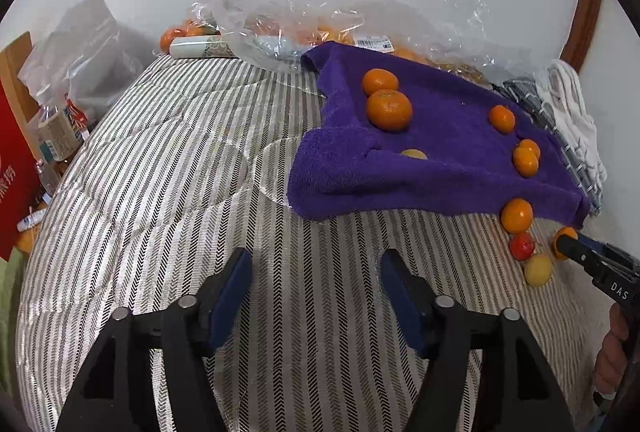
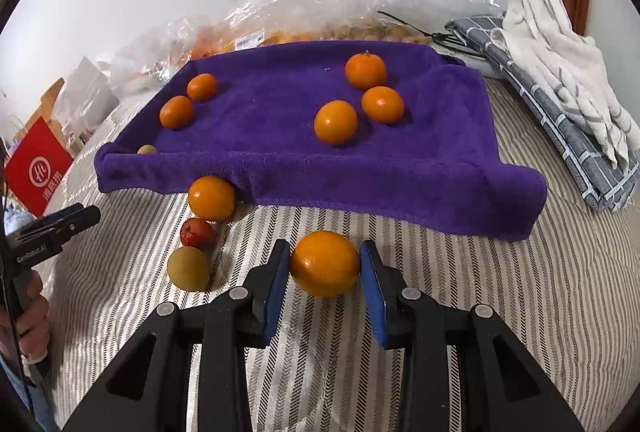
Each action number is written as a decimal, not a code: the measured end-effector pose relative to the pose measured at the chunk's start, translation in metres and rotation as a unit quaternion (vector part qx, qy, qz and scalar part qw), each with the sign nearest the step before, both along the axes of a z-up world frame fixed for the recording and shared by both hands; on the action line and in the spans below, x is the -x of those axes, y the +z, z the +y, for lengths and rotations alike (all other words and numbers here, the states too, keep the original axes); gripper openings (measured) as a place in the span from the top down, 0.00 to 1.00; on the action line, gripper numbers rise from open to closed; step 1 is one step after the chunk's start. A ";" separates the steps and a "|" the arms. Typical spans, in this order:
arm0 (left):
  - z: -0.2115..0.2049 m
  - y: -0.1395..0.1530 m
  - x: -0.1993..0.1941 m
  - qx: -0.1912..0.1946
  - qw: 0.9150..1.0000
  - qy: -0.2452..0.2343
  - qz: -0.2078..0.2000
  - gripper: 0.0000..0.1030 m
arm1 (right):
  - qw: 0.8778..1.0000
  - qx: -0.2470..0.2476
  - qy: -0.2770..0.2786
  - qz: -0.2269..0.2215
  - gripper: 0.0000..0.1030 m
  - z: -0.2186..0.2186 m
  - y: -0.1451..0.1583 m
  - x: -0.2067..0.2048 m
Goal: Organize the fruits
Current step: 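Lift the orange in the right tool toward the purple towel, then close the left tool on a small yellow-green fruit while the right tool holds its orange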
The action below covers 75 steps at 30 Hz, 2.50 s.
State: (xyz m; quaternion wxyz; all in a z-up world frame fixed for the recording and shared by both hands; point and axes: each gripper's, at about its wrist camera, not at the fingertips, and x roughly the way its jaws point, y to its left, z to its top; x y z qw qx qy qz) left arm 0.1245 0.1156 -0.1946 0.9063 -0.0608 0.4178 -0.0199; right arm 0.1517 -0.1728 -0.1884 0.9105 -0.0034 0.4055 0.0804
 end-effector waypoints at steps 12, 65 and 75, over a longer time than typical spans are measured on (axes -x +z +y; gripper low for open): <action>-0.009 0.006 0.005 -0.027 0.999 -0.005 -0.018 0.30 | 0.999 0.042 0.006 -0.005 0.65 0.010 -0.010 -0.001; -0.129 0.012 0.016 0.106 0.986 -0.126 0.016 0.75 | 0.998 0.036 -0.025 -0.049 0.66 -0.058 0.012 0.061; -0.090 0.040 0.030 0.104 0.990 -0.092 -0.019 0.75 | 0.998 0.032 -0.024 -0.054 0.66 -0.049 0.022 0.058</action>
